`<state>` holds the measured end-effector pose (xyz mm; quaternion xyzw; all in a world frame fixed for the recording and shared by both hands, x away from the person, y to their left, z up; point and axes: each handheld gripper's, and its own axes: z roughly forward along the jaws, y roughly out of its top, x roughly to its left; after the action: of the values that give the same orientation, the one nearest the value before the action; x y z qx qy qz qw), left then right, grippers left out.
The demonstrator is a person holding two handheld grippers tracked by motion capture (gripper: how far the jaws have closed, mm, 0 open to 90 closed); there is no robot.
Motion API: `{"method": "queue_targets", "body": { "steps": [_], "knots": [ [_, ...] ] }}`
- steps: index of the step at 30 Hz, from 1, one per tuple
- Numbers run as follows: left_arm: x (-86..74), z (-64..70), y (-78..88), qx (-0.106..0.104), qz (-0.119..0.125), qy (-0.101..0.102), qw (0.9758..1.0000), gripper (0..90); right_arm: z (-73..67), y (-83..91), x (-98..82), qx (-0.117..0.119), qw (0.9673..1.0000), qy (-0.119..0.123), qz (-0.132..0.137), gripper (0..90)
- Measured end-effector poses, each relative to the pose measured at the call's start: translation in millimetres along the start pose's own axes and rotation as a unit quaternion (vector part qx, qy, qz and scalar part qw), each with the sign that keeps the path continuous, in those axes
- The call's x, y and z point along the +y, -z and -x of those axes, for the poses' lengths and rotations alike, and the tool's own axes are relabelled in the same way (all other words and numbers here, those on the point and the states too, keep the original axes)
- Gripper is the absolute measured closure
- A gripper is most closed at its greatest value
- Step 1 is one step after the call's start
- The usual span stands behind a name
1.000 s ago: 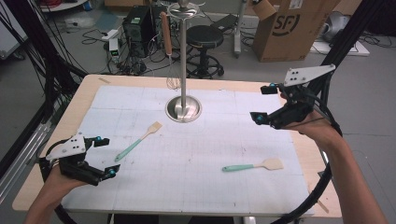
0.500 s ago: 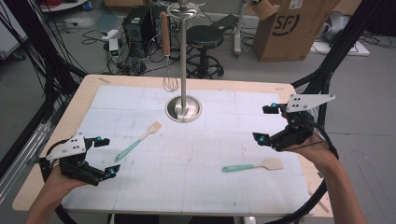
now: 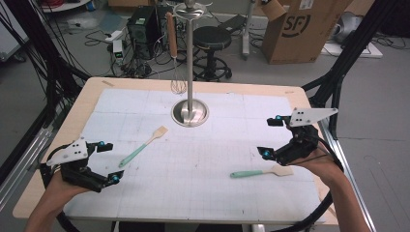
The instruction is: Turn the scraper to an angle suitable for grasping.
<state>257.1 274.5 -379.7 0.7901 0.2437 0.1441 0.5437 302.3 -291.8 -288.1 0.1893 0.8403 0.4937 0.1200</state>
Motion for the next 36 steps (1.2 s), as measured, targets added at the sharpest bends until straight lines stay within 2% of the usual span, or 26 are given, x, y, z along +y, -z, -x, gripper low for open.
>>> {"method": "queue_targets", "body": {
  "steps": [14,19,31,36],
  "knots": [
    [-0.7,-1.3,0.4,0.001,0.001,0.001,1.0000,1.7,-0.8,-5.9,-5.6,0.005,0.9999,0.000,-0.014,0.0],
    [-0.9,-1.2,0.6,0.002,0.001,0.003,1.0000,1.7,-0.4,-6.7,-7.1,0.005,0.9997,0.007,-0.023,0.0],
    [-1.2,-1.8,0.6,0.002,-0.001,0.002,1.0000,1.7,1.5,-6.4,-13.8,0.011,0.9975,0.012,-0.068,0.0],
    [-1.5,-2.0,0.1,0.002,-0.001,0.003,1.0000,1.7,2.2,-8.1,-14.3,0.016,0.9945,0.024,-0.100,0.0]
  ]
}}
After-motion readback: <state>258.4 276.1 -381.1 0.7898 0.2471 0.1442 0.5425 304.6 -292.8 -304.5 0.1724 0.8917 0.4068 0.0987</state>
